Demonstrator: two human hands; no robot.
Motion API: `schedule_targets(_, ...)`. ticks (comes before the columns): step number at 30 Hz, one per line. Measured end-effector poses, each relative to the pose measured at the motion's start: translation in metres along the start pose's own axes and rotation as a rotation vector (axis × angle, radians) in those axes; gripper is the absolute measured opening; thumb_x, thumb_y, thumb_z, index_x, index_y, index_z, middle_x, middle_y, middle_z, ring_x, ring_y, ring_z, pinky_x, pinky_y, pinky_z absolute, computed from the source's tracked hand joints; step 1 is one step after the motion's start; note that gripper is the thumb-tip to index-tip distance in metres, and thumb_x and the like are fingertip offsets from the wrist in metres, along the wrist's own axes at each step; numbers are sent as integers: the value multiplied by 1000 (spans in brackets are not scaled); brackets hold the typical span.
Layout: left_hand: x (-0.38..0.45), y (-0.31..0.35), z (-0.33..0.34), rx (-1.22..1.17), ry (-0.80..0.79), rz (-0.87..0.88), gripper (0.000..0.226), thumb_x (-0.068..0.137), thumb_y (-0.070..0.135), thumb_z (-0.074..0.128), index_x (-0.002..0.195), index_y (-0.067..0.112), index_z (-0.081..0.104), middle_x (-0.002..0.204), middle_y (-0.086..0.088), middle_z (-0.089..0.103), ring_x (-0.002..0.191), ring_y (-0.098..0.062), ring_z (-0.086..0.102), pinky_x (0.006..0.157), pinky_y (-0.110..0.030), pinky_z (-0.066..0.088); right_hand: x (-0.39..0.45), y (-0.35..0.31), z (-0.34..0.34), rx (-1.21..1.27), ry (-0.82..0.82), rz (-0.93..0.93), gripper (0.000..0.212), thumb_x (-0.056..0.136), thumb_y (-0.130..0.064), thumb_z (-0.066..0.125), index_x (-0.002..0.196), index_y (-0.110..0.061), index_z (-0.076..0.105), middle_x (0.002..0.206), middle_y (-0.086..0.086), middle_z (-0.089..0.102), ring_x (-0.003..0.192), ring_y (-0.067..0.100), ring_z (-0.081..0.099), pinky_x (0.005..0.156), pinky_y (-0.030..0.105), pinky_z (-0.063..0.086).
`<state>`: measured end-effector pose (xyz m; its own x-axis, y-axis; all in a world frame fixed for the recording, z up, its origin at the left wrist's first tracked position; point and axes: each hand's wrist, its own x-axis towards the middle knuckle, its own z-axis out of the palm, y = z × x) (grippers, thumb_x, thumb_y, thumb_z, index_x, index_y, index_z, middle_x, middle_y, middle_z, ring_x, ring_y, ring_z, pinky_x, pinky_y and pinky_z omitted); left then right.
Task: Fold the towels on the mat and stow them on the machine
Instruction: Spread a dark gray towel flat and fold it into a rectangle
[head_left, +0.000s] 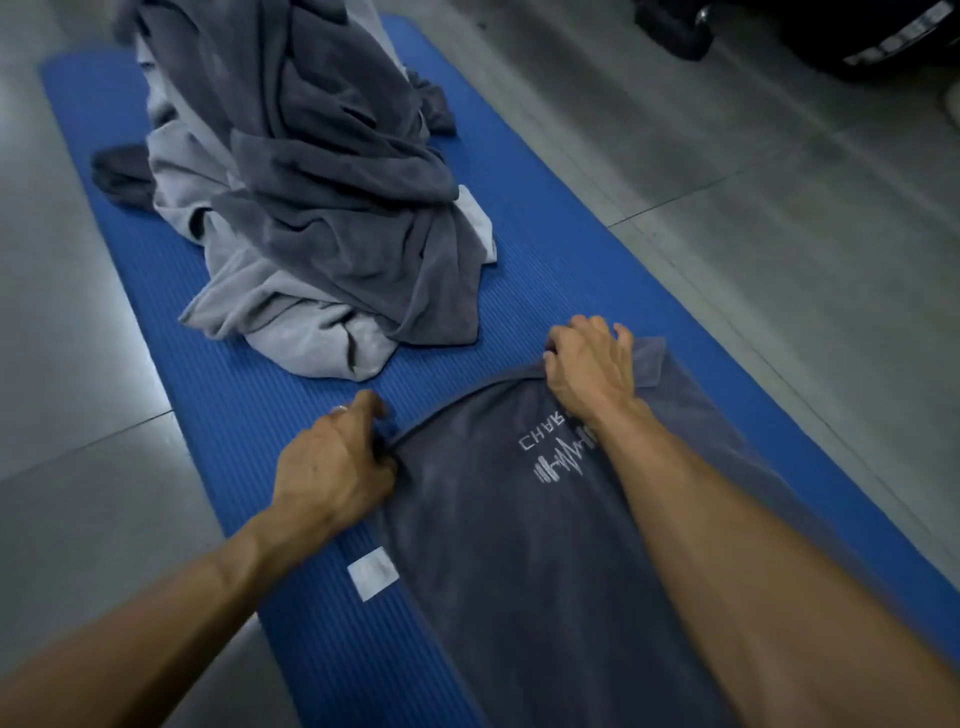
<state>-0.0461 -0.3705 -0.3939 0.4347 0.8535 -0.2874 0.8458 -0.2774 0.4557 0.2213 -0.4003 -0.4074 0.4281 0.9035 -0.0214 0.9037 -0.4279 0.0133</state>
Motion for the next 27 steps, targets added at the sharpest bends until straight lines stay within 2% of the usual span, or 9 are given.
schedule_targets(2, 2, -1, 5, 259, 159, 206, 58, 65, 17, 74, 120, 15, 54, 112, -9, 57, 97, -33, 57, 68, -41, 50, -18, -9, 4, 84, 211, 42, 17, 89, -18, 57, 103, -13, 64, 107, 6, 58, 106, 27, 52, 100, 48, 36)
schedule_targets(4, 1, 10, 10, 327, 272, 489, 53, 61, 14, 72, 113, 11, 62, 112, -12, 59, 95, -34, 57, 69, -41, 48, -52, -11, 5, 202, 331, 31, 9, 86, -14, 56, 93, -12, 61, 96, 5, 57, 90, 26, 53, 80, 44, 43)
schedule_targets(7, 8, 32, 31, 335, 116, 748, 41, 77, 23, 47, 112, 13, 66, 118, -7, 62, 107, -30, 59, 81, -38, 52, -90, -3, 10, 187, 154, -22, 11, 88, -23, 50, 87, -15, 57, 91, 3, 54, 85, 26, 53, 70, 43, 42)
schedule_targets(10, 24, 26, 51, 375, -84, 604, 61, 93, 45, 30, 142, 13, 45, 147, -7, 45, 140, -26, 36, 114, -42, 31, -60, 17, 18, 93, -62, 93, 37, 97, -34, 43, 129, -17, 51, 133, 6, 48, 123, 28, 43, 99, 46, 34)
schedule_targets(12, 28, 14, 60, 426, -65, 585, 68, 95, 54, 25, 147, 12, 36, 153, -6, 37, 144, -24, 27, 118, -42, 18, -23, 26, 18, 167, -165, 126, 56, 101, -38, 35, 153, -21, 24, 162, 2, 14, 148, 22, 11, 118, 47, 10)
schedule_targets(14, 30, 13, 59, 427, -27, 588, 68, 93, 54, 31, 144, 11, 43, 149, -7, 42, 141, -25, 33, 114, -42, 16, 1, 32, 13, 280, -171, 190, 57, 103, -35, 34, 155, -20, 16, 164, 1, 4, 150, 19, 1, 121, 46, 2)
schedule_targets(19, 46, 52, 59, 309, 27, 687, 56, 90, 39, 36, 131, 7, 56, 136, -10, 53, 135, -30, 41, 115, -45, 24, -36, 30, 9, 227, 49, 190, 49, 100, -33, 39, 146, -17, 38, 154, 4, 32, 143, 25, 26, 115, 43, 23)
schedule_targets(24, 81, 76, 75, 431, -62, 636, 79, 90, 64, 1, 155, 19, 3, 162, -3, 0, 149, -22, -9, 121, -44, -4, -9, 51, 30, 183, -256, 260, 62, 100, -56, 17, 155, -34, 0, 163, -7, -12, 149, 22, -16, 119, 52, -7)
schedule_targets(27, 97, 73, 73, 451, -81, 662, 84, 87, 72, 3, 154, 21, -7, 162, -1, -11, 147, -19, -18, 120, -42, -7, 35, 63, 31, 197, -317, 326, 65, 97, -64, 14, 154, -38, -6, 161, -9, -19, 147, 23, -22, 116, 59, -11)
